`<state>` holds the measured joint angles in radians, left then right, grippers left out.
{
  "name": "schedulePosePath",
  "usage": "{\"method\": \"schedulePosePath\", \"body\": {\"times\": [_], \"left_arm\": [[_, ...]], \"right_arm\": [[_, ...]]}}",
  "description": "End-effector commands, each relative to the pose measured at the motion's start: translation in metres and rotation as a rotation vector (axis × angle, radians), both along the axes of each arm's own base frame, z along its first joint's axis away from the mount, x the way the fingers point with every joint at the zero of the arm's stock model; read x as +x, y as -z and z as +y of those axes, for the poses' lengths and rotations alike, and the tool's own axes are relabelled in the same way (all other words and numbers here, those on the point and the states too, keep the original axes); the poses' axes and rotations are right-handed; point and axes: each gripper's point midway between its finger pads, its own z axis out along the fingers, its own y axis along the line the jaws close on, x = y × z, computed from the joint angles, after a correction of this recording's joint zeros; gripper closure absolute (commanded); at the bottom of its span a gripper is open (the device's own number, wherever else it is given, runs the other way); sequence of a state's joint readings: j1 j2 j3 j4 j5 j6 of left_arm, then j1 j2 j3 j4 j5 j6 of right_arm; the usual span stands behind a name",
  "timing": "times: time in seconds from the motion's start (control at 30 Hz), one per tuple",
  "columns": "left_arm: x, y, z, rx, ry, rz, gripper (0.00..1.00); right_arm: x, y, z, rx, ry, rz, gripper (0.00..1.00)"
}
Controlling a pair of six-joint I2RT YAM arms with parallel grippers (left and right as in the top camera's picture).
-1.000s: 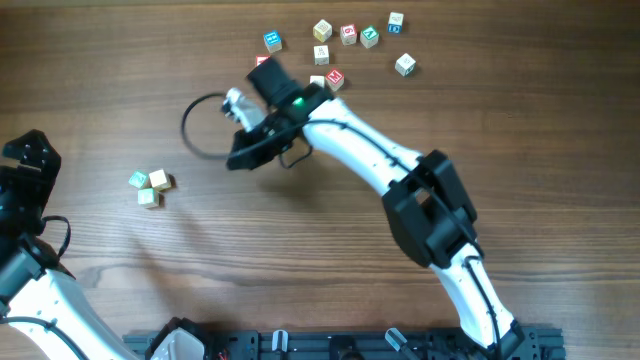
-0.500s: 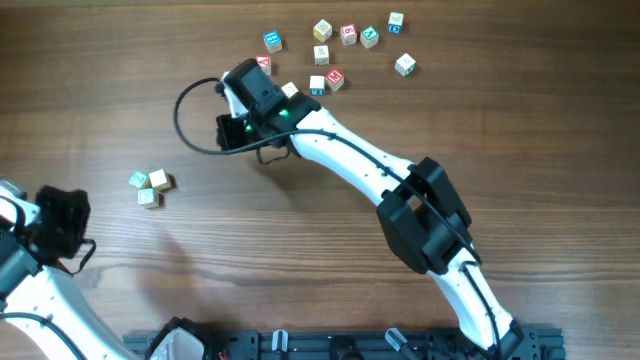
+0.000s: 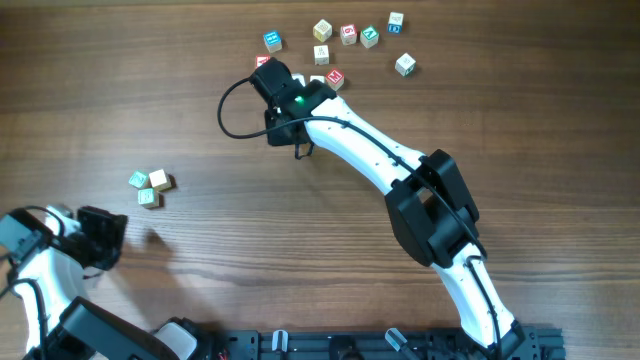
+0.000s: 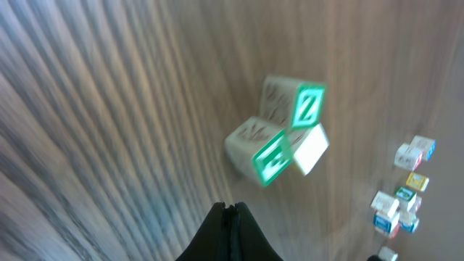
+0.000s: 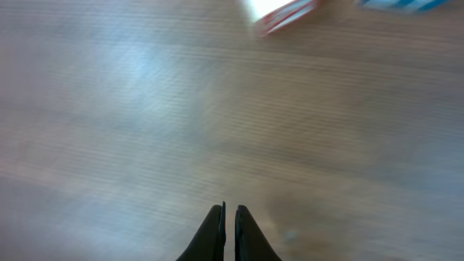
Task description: Form a circle
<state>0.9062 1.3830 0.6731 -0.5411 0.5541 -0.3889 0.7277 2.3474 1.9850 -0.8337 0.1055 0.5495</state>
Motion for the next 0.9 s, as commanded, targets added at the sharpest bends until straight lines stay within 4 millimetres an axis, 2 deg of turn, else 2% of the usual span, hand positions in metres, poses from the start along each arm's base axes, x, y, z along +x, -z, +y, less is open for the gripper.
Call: {"method": "schedulePosePath", "body": {"times": [0.0, 0.13, 0.27, 0.4, 0.47, 0.63, 0.7, 0.77, 0.87], "left_arm": [[-0.003, 0.006, -0.014, -0.061, 0.004, -0.021, 0.96], [-0.008, 0.008, -0.020, -0.079, 0.022, 0.000, 0.96], [-0.022, 0.021, 0.000, 0.036, -0.008, 0.110, 0.96], [-0.037, 0.028, -0.005, 0.027, -0.009, 0.190, 0.96], [-0.038, 0.029, 0.002, 0.060, -0.018, 0.198, 0.96], [-0.024, 0.024, 0.015, 0.120, -0.008, 0.134, 0.96], [-0.006, 0.020, 0.005, 0.096, 0.100, 0.020, 0.96], [0.008, 0.018, -0.016, 0.011, 0.199, -0.095, 0.96], [0.006, 0.030, -0.031, -0.122, 0.213, -0.116, 0.96]], "right_arm": [[0.024, -0.011, -0.039, -0.149, 0.098, -0.146, 0.92], [0.026, 0.006, -0.050, -0.141, 0.116, -0.125, 0.93], [0.035, 0.022, -0.083, -0.108, 0.170, -0.042, 0.94], [0.048, 0.024, -0.105, -0.068, 0.214, -0.014, 0.95], [0.053, 0.023, -0.104, -0.053, 0.220, -0.025, 0.94], [0.056, 0.021, -0.094, -0.018, 0.207, -0.039, 0.88], [0.055, 0.021, -0.094, -0.018, 0.207, -0.039, 0.88], [0.055, 0.021, -0.094, -0.020, 0.204, -0.039, 0.89], [0.055, 0.021, -0.095, -0.022, 0.203, -0.037, 0.88]]}}
